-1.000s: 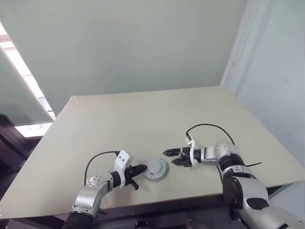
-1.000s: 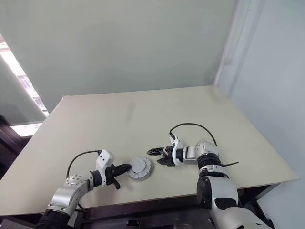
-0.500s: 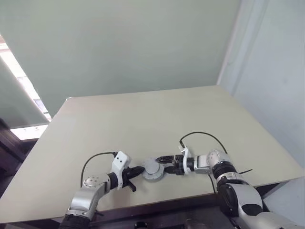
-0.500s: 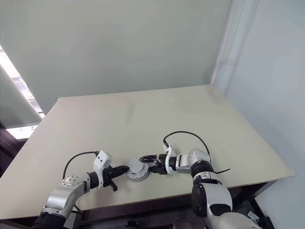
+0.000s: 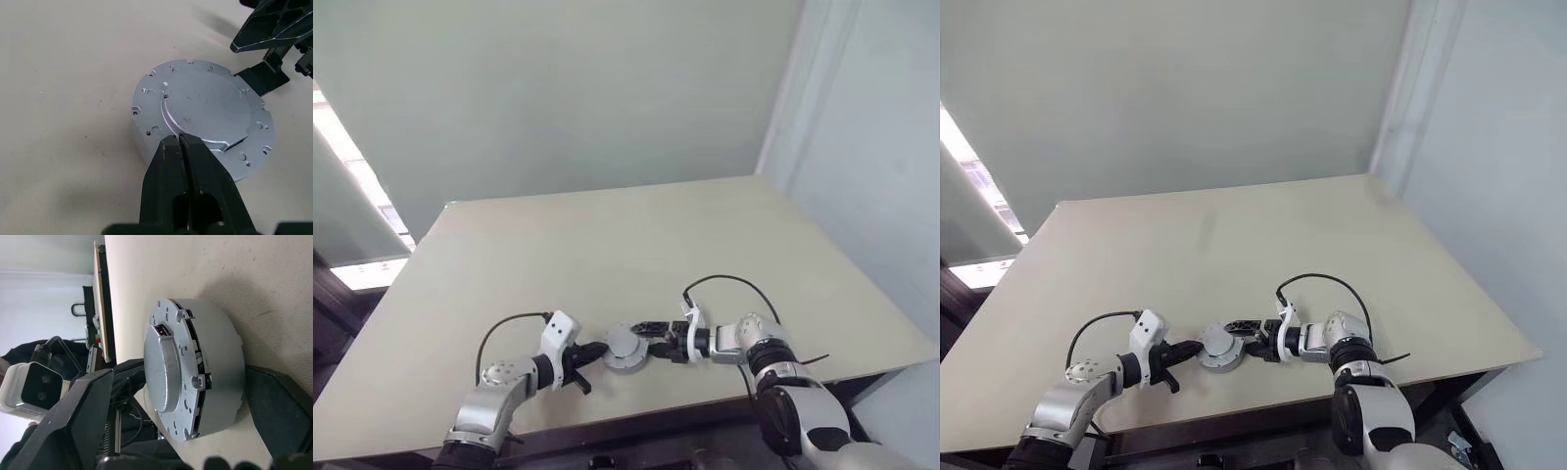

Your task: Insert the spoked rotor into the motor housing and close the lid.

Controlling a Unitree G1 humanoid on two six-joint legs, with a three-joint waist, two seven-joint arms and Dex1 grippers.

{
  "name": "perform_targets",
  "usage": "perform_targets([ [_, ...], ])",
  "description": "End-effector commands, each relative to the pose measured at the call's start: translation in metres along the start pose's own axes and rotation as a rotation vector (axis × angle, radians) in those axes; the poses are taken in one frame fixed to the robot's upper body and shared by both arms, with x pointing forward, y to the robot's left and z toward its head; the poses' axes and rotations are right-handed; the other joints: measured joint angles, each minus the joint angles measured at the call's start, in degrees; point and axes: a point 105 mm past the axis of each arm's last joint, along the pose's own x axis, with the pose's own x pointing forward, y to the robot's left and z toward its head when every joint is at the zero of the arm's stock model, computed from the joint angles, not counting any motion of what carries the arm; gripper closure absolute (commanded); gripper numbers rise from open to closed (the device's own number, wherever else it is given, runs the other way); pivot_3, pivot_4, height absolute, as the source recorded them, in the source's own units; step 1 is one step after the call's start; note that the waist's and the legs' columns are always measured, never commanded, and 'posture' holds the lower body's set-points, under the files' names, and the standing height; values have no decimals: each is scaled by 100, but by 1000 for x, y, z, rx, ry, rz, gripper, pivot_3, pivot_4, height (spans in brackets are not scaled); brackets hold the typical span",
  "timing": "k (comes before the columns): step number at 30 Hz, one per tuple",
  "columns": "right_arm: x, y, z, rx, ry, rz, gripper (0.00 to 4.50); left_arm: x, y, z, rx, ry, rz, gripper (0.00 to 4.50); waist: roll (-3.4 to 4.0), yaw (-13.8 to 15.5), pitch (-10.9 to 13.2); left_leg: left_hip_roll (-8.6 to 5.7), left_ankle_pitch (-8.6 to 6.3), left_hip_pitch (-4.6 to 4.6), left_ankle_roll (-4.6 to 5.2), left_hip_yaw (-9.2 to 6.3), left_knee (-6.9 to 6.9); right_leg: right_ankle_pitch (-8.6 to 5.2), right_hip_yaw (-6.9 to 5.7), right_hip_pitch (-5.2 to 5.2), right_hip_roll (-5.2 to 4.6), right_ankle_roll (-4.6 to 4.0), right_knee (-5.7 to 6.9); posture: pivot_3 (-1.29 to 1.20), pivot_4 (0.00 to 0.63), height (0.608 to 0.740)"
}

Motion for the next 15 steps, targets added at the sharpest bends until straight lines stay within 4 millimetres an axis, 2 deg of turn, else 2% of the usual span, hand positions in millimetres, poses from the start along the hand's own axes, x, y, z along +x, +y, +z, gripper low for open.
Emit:
perform_targets([
  [1,18,17,-13,13,44,80,19,5,-8,0,7,10,-31,4500,0,-13,0,1,0,0,0,0,0,0,0,0,0,0,0,0,0,740],
  [13,23,20,-18,17,58,86,19,5,-8,1,7,9,-31,4500,0,-22,0,4,0,0,0,0,-2,0,0,-2,3,0,0,0,0,740],
  [15,22,18,-18,23,51,79,420,5,-8,1,6,9,-30,4500,0,-20,0,4,0,1,0,0,-3,0,0,-2,3,0,0,0,0,740],
])
